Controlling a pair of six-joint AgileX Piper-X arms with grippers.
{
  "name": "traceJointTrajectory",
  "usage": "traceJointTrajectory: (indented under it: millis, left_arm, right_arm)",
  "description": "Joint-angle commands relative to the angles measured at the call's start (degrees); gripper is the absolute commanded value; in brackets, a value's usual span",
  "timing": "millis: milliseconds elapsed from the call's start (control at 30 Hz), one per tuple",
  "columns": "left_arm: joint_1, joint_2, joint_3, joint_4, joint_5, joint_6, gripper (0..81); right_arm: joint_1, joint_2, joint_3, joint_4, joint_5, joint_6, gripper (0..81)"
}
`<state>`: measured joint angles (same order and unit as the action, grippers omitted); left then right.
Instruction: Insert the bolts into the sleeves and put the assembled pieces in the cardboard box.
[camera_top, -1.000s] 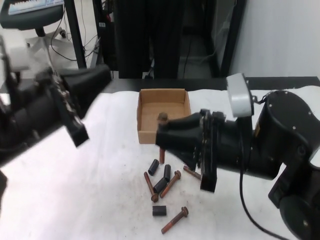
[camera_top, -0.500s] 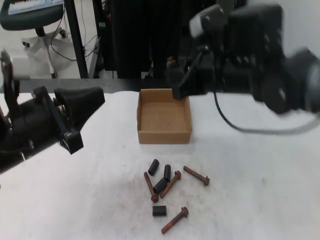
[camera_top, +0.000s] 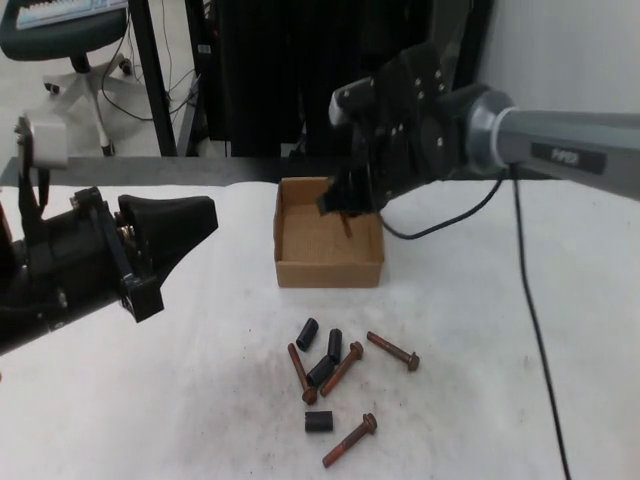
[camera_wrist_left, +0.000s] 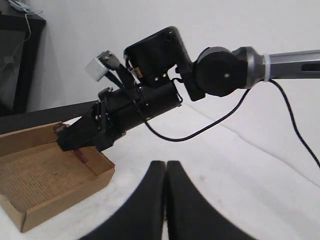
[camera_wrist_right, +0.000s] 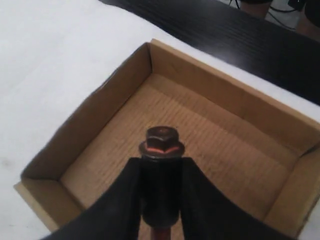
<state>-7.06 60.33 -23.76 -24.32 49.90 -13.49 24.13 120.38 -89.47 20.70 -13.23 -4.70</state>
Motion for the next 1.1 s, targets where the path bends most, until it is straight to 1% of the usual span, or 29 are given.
traceJointTrajectory:
  millis: [0,167,333,367,400,433,500,567,600,633,767,900,967,1033,1067]
  left_arm:
    - [0.1,-0.7,-0.1,-0.3,0.7,-0.3,0.0]
    - [0.1,-0.7,-0.1,-0.3,0.7,-0.6,0.3]
    - [0.1,-0.7,-0.1,-0.3,0.7,-0.7,0.3]
    - [0.1,-0.7,-0.1,-0.3,0.7,-0.7,0.3]
    - [0.1,-0.7,-0.1,-0.3,0.7,-0.7,0.3]
    - [0.1,-0.7,-0.1,-0.3,0.7,-0.7,0.3]
    - [0.1,-0.7,-0.1,-0.3,0.7,-0.7,0.3]
    - [0.1,-0.7,-0.1,-0.3,0.7,-0.7,0.3]
    - [0.1,-0.7,-0.1,-0.3,0.7,-0.7,0.3]
    - [0.1,-0.7,-0.1,-0.3,0.7,-0.7,0.3]
    - [0.1,-0.7,-0.1,-0.3,0.7,-0.7,0.3]
    - [0.1,-0.7,-0.1,-0.3,0.7,-0.7,0.3]
    - [0.1,-0.7,-0.1,-0.3,0.7,-0.7,0.3]
    - [0.1,-0.7,-0.1,-0.3,0.7,-0.7,0.3]
    - [0.1,-0.7,-0.1,-0.3,0.7,-0.7,0.3]
  right_arm:
    - [-0.2,0.9,-1.6,0.3,0.7,0.2,0.8]
    - [-0.2,2.5,-1.6,-0.5,4.7,0.2,0.8]
    - [-0.2,3.2,-1.6,-1.4,4.7,0.2,0.0]
    - [-0.2,3.2,-1.6,-1.7,4.4,0.2,2.0]
    - [-0.2,3.2,-1.6,-2.1,3.7,0.1,4.9]
    - [-0.2,3.2,-1.6,-2.6,2.6,0.0,9.7]
    - [-0.2,3.2,-1.6,-3.2,0.9,0.0,21.2]
    - [-0.2,3.2,-1.6,-3.4,0.9,0.0,34.8]
    - [-0.2,3.2,-1.6,-3.4,1.2,0.0,39.6]
    - [-0.2,3.2,-1.6,-3.4,1.7,0.0,41.5]
    - [-0.2,2.5,-1.6,-3.4,6.0,0.0,38.4]
    - [0.0,-0.3,-1.7,-3.9,5.8,0.0,36.1]
    - [-0.1,-2.8,-1.7,-4.0,6.2,0.0,30.9]
    - [-0.1,-5.9,-1.7,-3.8,7.9,0.0,22.4]
    - [-0.1,-7.2,-1.7,-3.8,8.5,0.0,16.0]
